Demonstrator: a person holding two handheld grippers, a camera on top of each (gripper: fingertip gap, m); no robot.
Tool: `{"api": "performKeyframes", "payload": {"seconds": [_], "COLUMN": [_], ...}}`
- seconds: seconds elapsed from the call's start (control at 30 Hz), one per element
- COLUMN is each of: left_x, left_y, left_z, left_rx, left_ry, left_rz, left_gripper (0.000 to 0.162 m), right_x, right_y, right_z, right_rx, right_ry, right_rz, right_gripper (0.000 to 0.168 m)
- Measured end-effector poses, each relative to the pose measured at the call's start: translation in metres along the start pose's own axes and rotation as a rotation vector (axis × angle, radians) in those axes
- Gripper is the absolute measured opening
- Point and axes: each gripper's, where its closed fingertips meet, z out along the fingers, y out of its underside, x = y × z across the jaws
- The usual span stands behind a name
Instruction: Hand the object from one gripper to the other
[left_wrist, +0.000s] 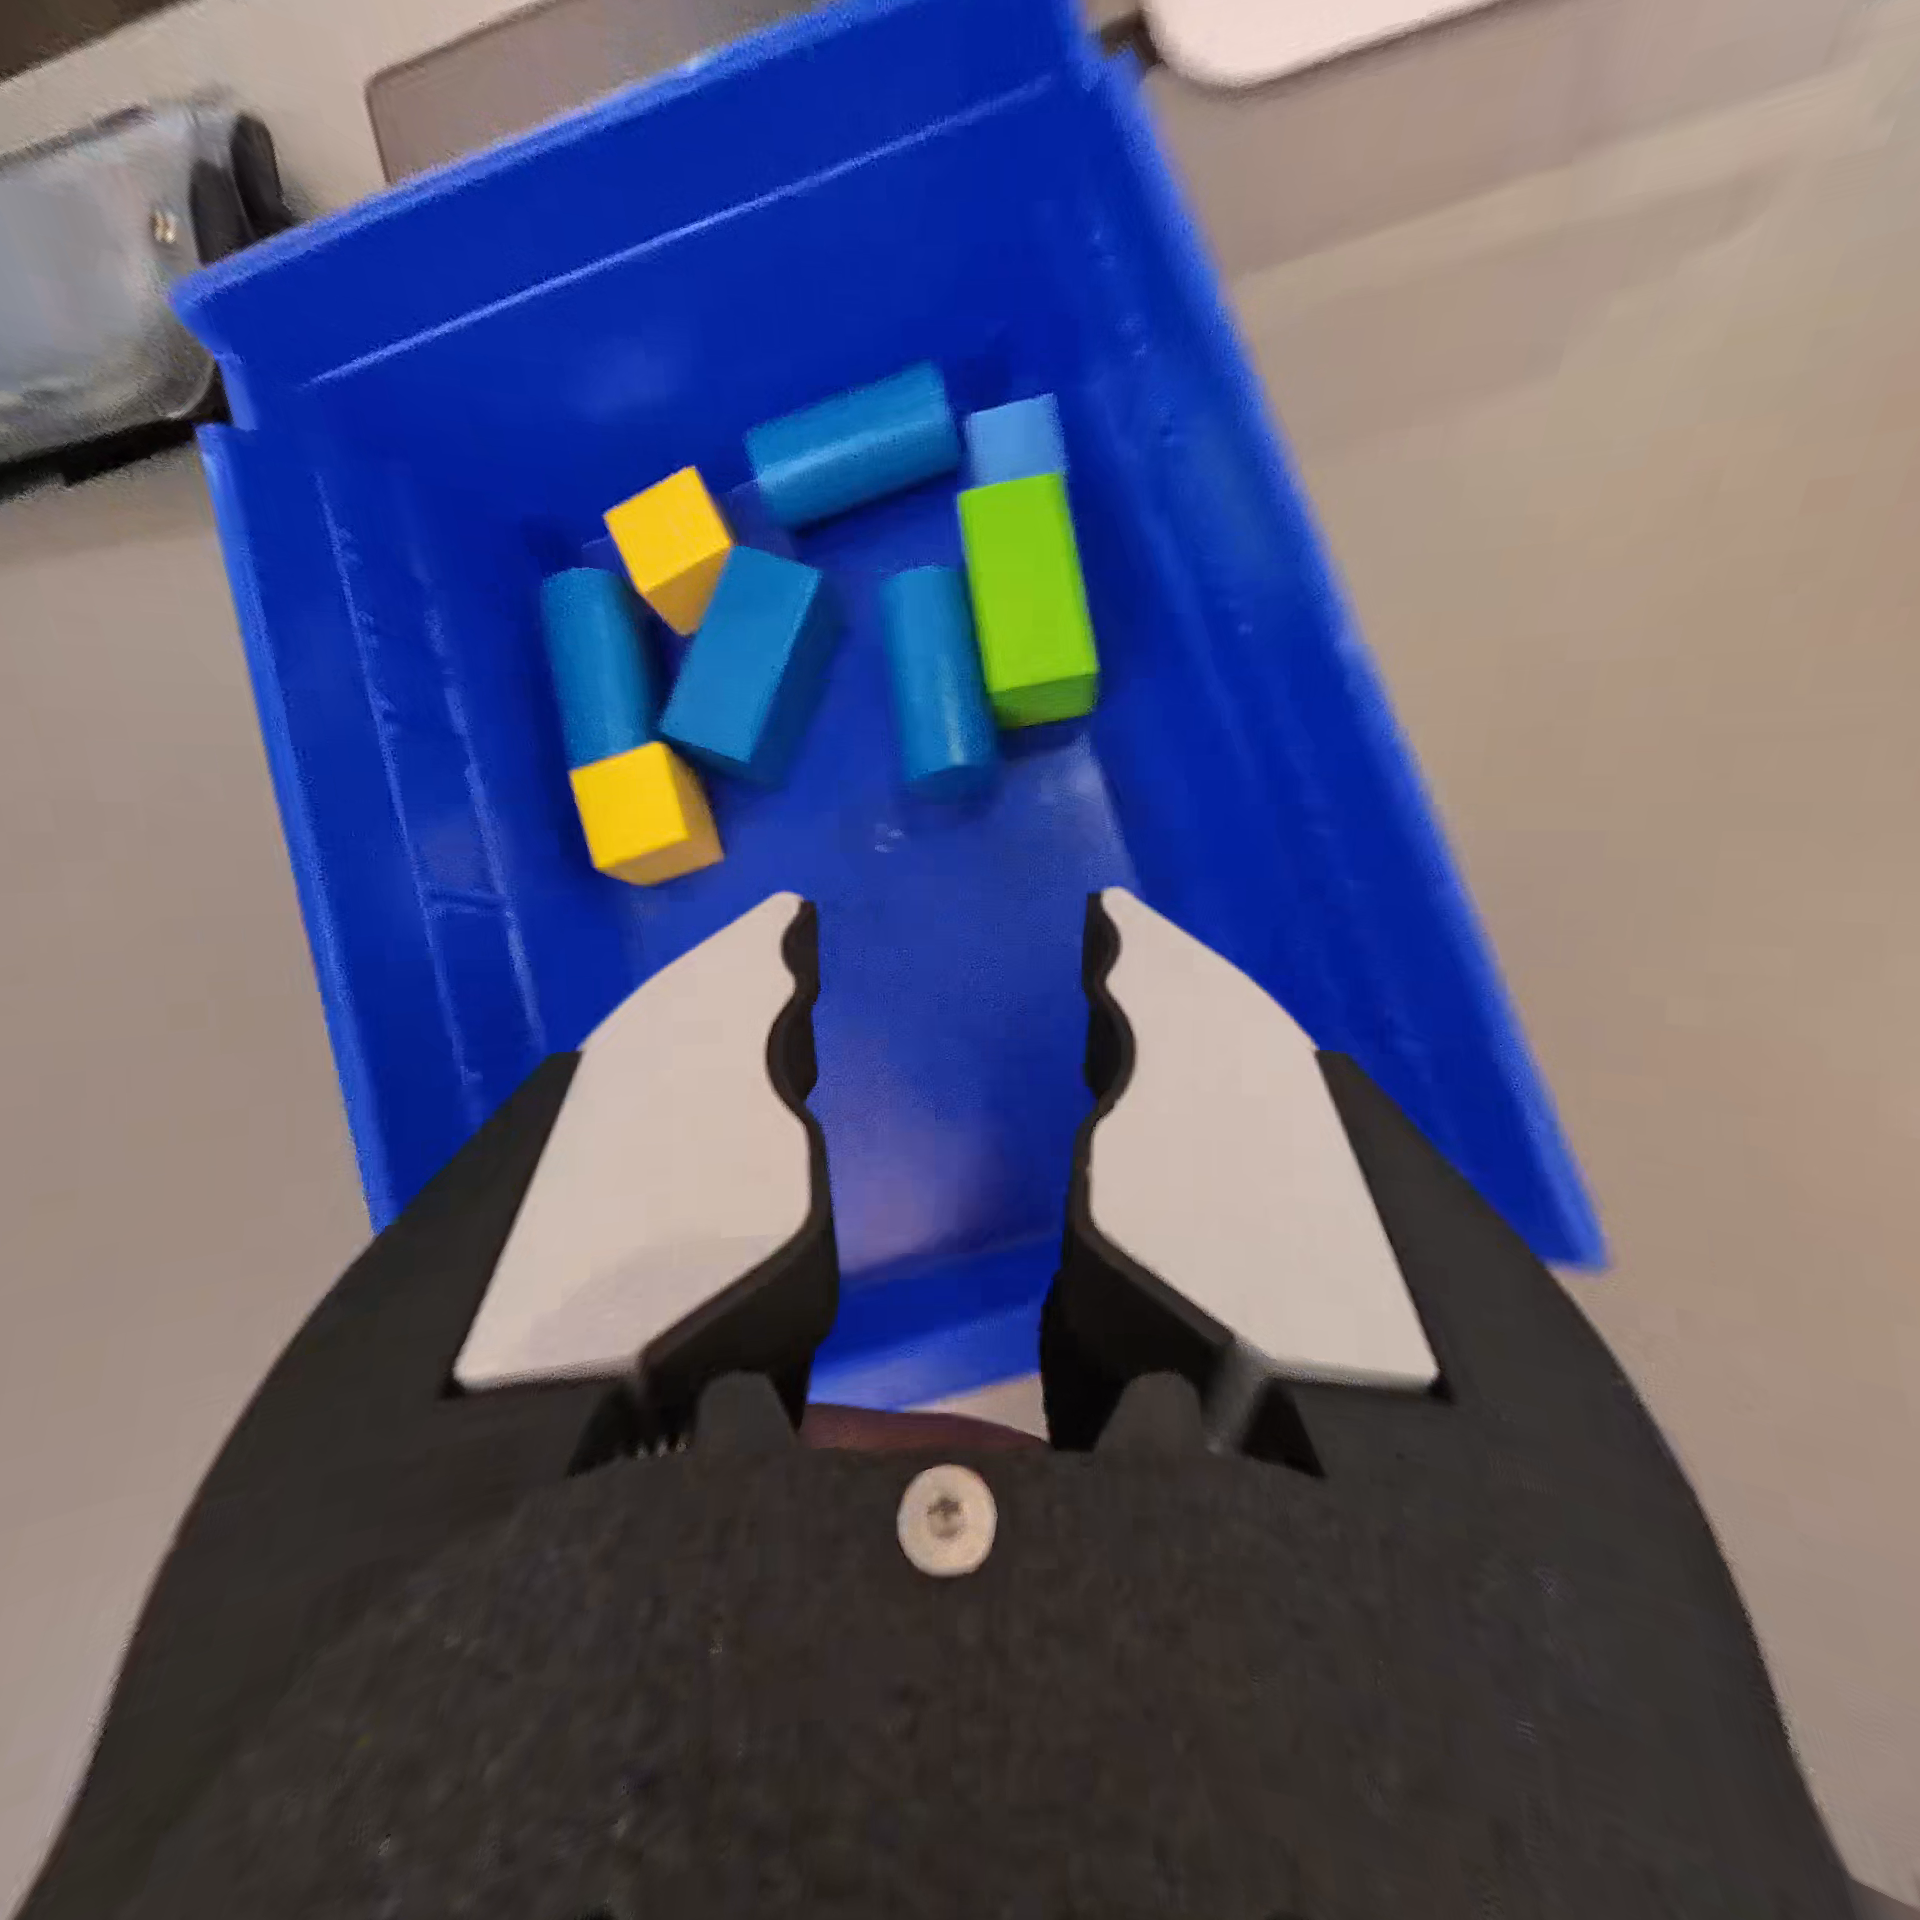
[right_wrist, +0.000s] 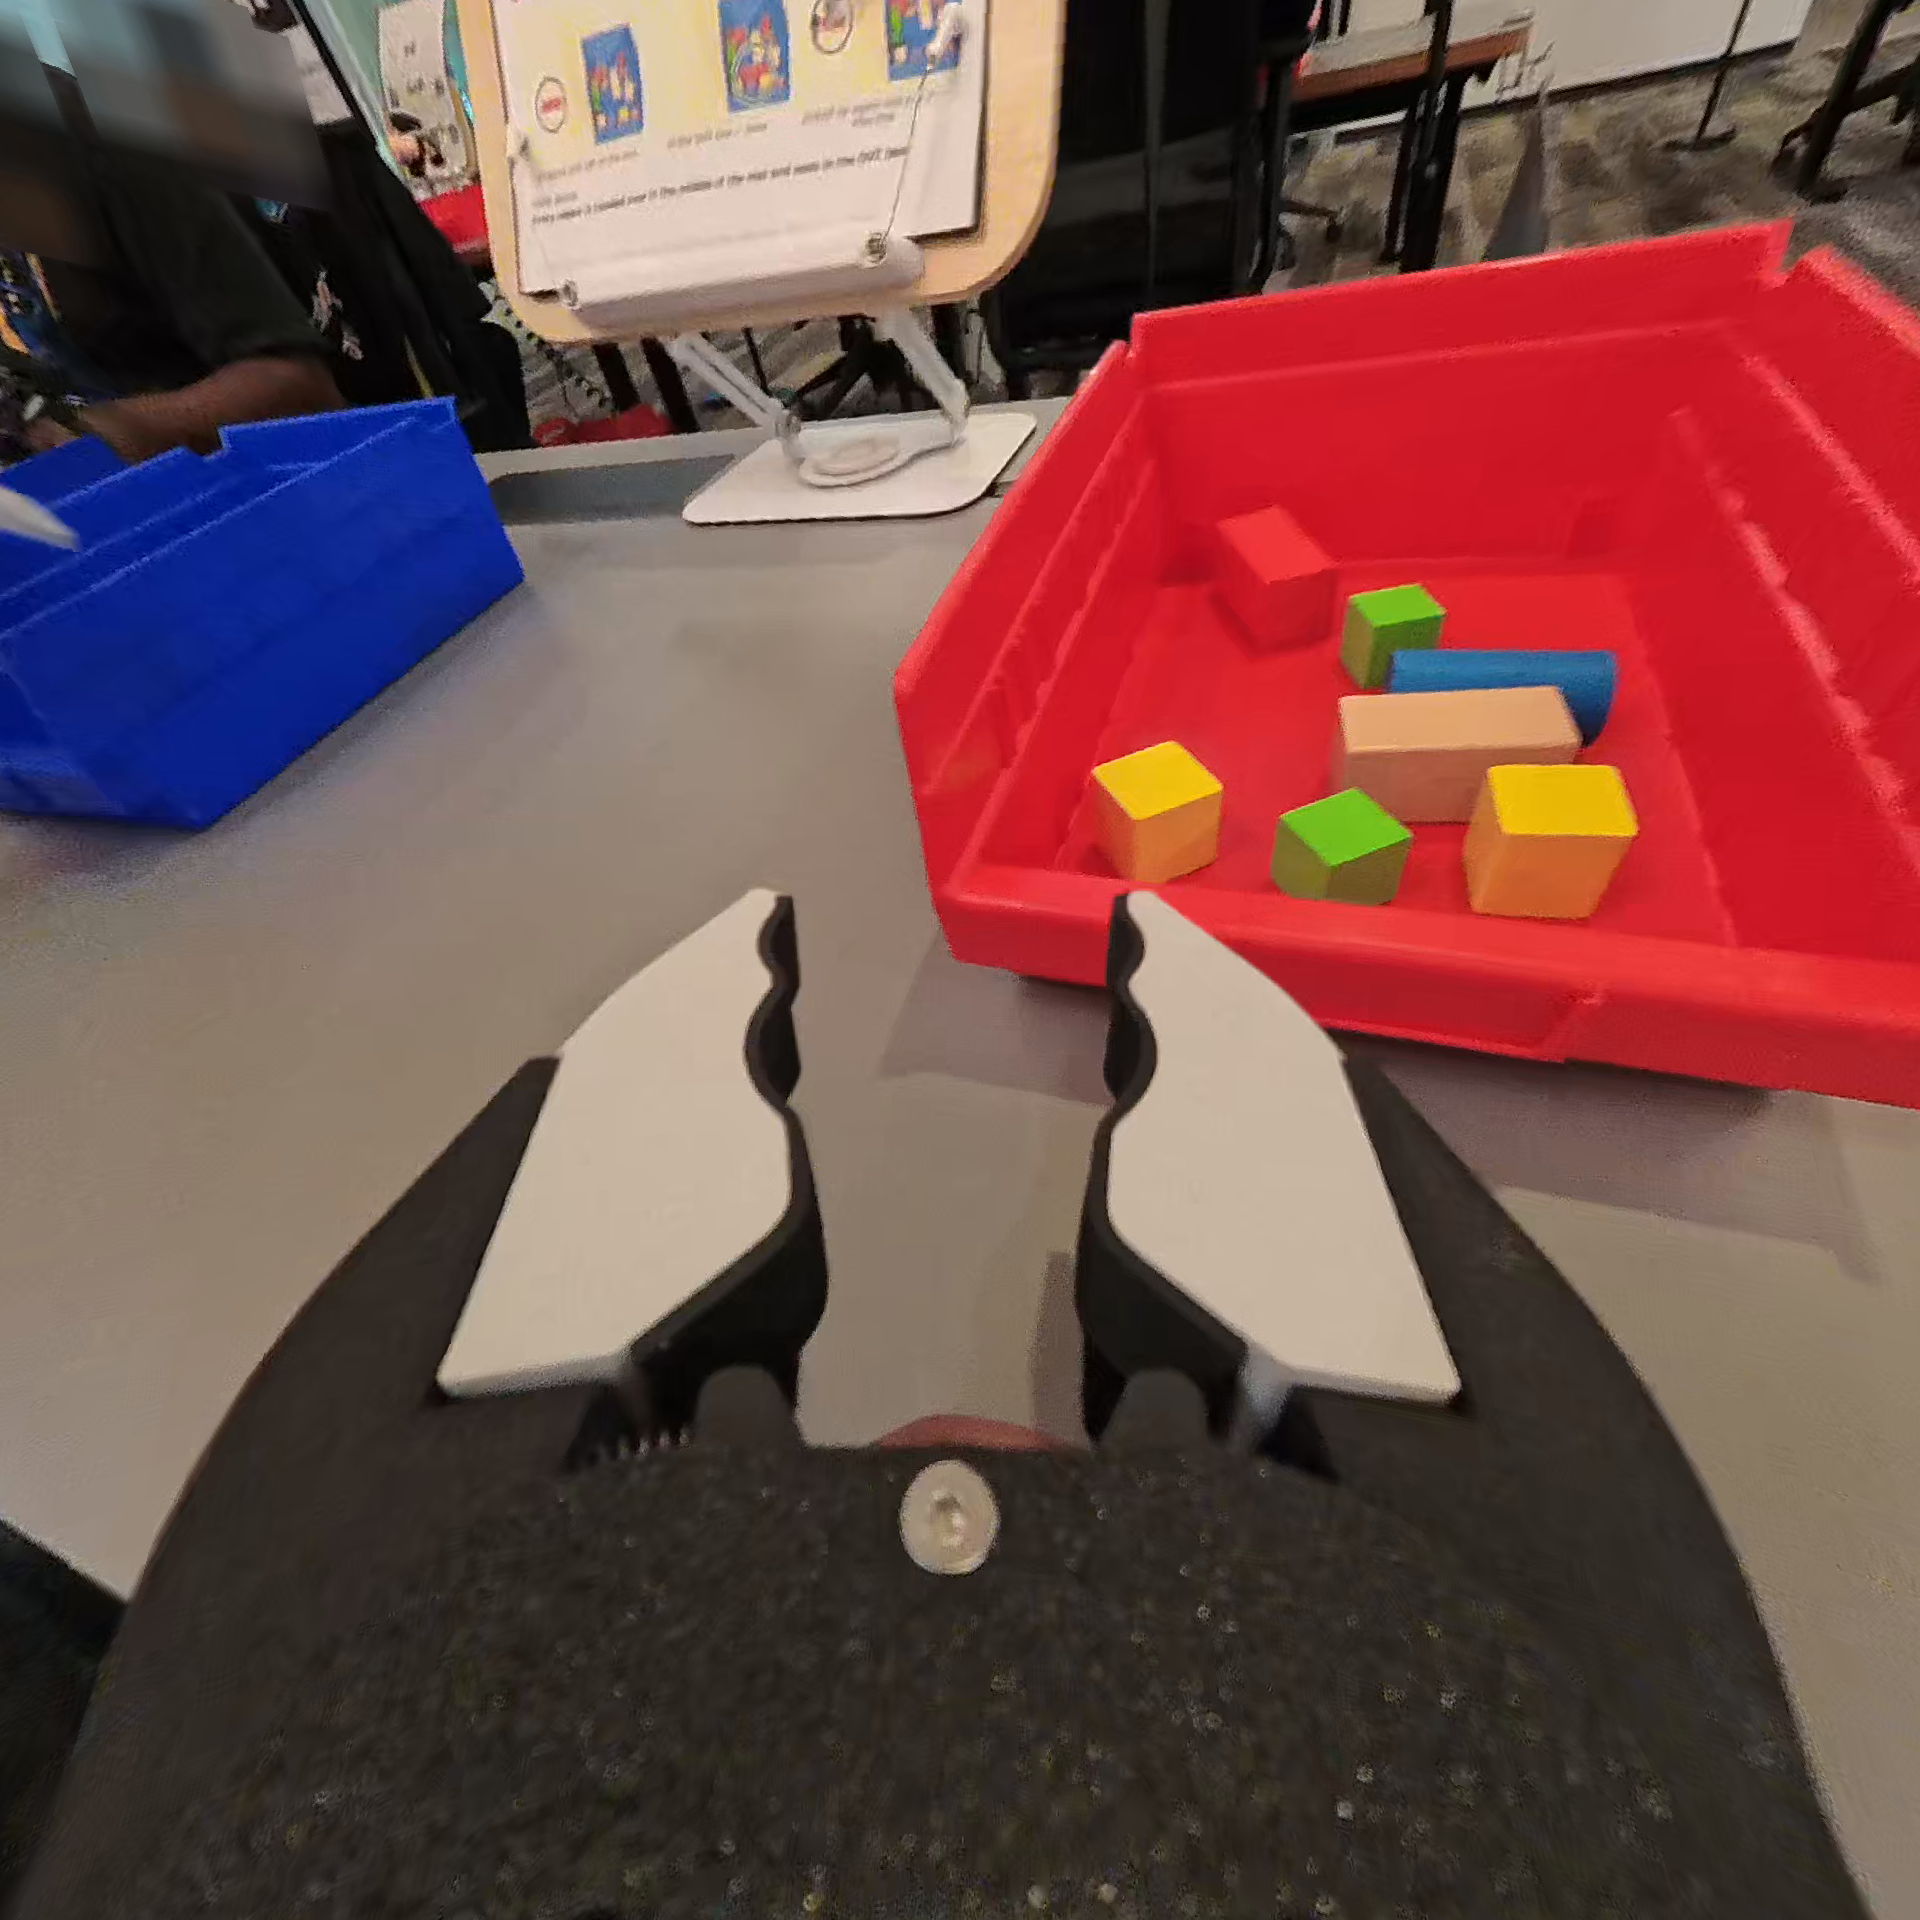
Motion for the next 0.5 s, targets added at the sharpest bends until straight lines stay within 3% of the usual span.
{"api": "performKeyframes", "payload": {"seconds": [0.13, 0.37, 0.47, 0.5], "left_x": [0.006, -0.008, -0.009, -0.007], "left_y": [0.001, 0.009, 0.011, 0.010], "left_z": [0.053, 0.105, 0.113, 0.115], "left_rx": [-0.249, -0.415, -0.449, -0.456], "left_ry": [0.080, 0.018, 0.044, 0.076], "left_rz": [0.001, -0.017, -0.029, -0.032], "left_gripper": [0.056, 0.055, 0.047, 0.035], "right_x": [-0.004, 0.000, 0.003, 0.003], "right_y": [-0.007, -0.008, -0.004, -0.004], "right_z": [-0.005, -0.010, -0.009, -0.008], "right_rx": [0.024, 0.026, 0.009, 0.009], "right_ry": [-0.003, -0.044, -0.051, -0.054], "right_rz": [-0.040, 0.039, 0.053, 0.053], "right_gripper": [0.056, 0.055, 0.055, 0.055]}}
